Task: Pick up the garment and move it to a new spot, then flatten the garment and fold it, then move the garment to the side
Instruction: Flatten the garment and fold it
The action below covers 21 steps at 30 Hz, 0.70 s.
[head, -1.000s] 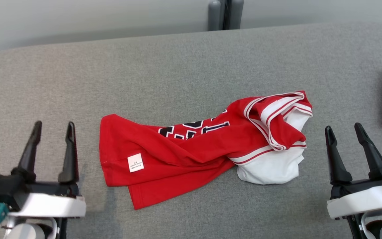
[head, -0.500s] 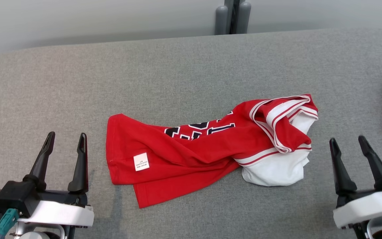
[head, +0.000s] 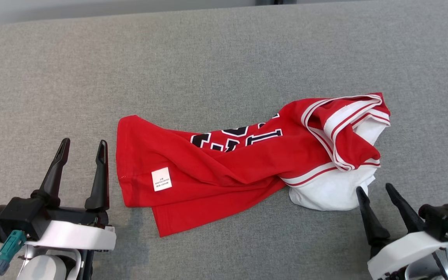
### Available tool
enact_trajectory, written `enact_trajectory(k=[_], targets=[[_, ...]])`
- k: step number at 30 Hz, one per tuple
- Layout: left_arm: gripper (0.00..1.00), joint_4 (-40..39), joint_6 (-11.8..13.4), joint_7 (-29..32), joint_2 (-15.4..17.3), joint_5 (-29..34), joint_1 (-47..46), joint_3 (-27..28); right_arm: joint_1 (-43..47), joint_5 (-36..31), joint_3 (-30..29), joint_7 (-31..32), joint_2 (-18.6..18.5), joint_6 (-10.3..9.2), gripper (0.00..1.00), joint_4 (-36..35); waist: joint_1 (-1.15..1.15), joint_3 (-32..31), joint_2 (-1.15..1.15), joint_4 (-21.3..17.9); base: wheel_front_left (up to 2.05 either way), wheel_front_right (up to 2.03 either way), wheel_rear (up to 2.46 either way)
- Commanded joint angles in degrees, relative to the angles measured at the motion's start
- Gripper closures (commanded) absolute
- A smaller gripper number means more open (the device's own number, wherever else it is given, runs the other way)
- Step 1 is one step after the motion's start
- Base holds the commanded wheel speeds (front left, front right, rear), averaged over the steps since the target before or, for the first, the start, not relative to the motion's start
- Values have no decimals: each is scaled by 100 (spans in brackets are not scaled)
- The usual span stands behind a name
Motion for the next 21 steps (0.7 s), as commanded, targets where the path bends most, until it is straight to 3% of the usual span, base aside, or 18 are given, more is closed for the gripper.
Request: enact_trajectory(k=[1, 6, 7, 9, 10, 15, 21], targets=[[0, 23, -24, -35, 6, -12, -123, 4, -145, 82, 10, -135, -47, -2, 0, 54, 0, 89, 0, 0, 0, 0, 0], [0, 76, -55, -54, -7, 34, -256, -27, -420, 318, 337, -154, -187, -1, 0, 323, 0, 228, 0, 40, 0, 0, 0], [0, 85, -55, -49, -13, 39, -262, -35, -427, 360, 379, -147, -206, -1, 43, 362, 0, 240, 0, 47, 0, 0, 0], [0, 102, -53, -61, -21, 49, -292, -38, -470, 407, 413, -215, -241, -1, 73, 345, 0, 265, 0, 58, 0, 0, 0], [0, 108, -50, -66, -21, 50, -304, -34, -466, 426, 427, -226, -252, -1, 100, 331, 0, 269, 0, 60, 0, 0, 0], [0, 130, -10, -89, -15, 49, -241, 10, -373, 429, 463, -177, -348, -1, 100, -37, 0, 234, 0, 11, 0, 0, 0], [0, 98, 56, -92, 26, 47, -109, 76, -46, 659, 455, 545, -407, -1, 100, -981, 0, 138, 0, -95, 0, 0, 0]])
